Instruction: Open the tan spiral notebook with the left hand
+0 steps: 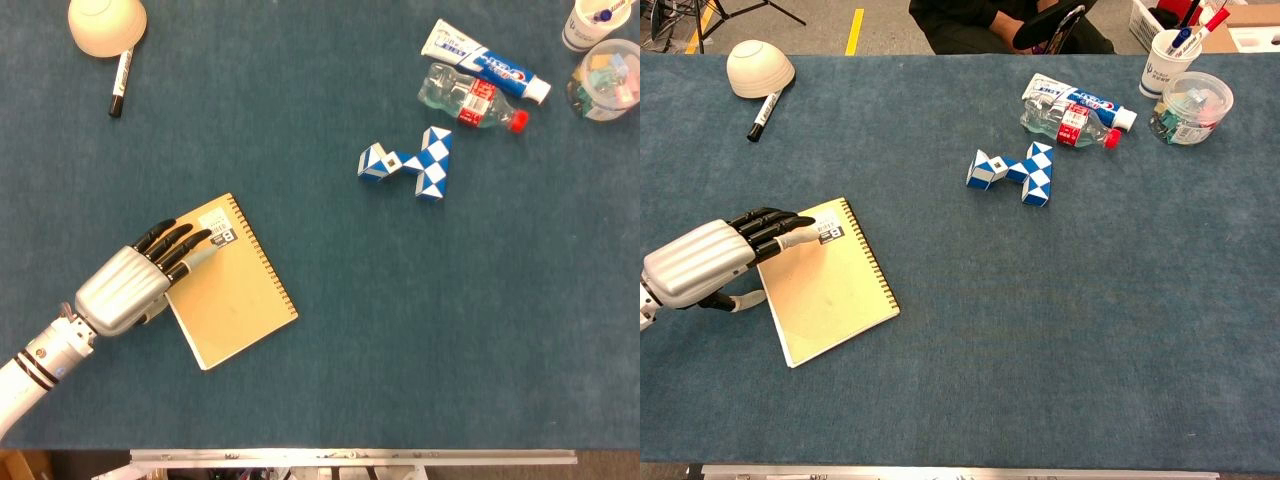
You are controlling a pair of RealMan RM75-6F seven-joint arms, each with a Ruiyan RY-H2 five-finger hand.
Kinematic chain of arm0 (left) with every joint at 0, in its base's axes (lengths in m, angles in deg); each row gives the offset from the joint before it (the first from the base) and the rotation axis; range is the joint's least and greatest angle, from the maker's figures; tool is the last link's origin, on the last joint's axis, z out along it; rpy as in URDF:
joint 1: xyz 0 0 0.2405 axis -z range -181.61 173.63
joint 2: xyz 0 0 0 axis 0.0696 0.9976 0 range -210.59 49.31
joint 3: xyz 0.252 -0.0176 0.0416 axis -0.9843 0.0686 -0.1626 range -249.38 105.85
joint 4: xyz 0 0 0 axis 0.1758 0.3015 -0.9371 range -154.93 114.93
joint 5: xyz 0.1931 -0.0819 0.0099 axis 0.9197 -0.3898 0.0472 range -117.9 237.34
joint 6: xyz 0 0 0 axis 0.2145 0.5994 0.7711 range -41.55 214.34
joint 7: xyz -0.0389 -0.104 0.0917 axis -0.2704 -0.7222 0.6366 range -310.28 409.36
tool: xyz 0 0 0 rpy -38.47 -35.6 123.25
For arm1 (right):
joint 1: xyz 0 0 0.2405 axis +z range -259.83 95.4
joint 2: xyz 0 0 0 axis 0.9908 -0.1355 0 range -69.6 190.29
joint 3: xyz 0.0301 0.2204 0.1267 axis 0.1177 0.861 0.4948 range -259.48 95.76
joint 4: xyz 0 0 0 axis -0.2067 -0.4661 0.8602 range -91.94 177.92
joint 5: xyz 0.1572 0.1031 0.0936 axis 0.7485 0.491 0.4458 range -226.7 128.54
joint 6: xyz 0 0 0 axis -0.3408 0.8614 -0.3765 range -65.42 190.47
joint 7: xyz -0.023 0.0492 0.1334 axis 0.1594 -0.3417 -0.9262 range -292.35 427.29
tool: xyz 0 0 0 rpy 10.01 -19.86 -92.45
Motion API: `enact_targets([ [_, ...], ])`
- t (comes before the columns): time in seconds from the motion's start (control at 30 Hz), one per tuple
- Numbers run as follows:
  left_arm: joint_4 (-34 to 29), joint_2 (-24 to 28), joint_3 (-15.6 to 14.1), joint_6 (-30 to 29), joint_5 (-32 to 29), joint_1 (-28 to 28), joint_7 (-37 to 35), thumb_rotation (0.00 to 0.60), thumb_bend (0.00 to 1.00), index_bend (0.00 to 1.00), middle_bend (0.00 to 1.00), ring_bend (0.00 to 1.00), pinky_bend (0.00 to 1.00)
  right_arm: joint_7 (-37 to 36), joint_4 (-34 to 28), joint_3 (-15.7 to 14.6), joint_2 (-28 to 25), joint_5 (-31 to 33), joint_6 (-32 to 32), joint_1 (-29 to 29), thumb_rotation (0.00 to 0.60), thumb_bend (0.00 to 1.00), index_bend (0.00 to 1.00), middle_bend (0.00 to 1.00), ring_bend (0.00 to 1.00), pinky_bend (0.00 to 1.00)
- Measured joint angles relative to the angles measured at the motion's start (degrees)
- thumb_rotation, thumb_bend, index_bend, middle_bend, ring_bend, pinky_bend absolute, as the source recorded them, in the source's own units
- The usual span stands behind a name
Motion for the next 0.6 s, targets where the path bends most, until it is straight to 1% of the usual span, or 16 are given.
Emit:
enact_targets([
  [0.5,-1.4,-1.1,0.2,1.2,-0.9,2.1,-1.2,0.600,0.26,0.02,0.00,0.00,0.09,-0.9,0.9,0.3,0.0,0.4,-1.3,-0.8,0.600,0.36,0.11,0.24,0.09,0.16],
  [0.6,-2.3,-1.3,0.4,1.3,-1.3,2.3,-1.8,0.600,0.32,0.02,0.00,0.00,0.09,-1.3,1.2,0.4,0.1,0.3,-1.7,-1.0,0.600,0.36,0.11,0.24,0.09,0.16],
])
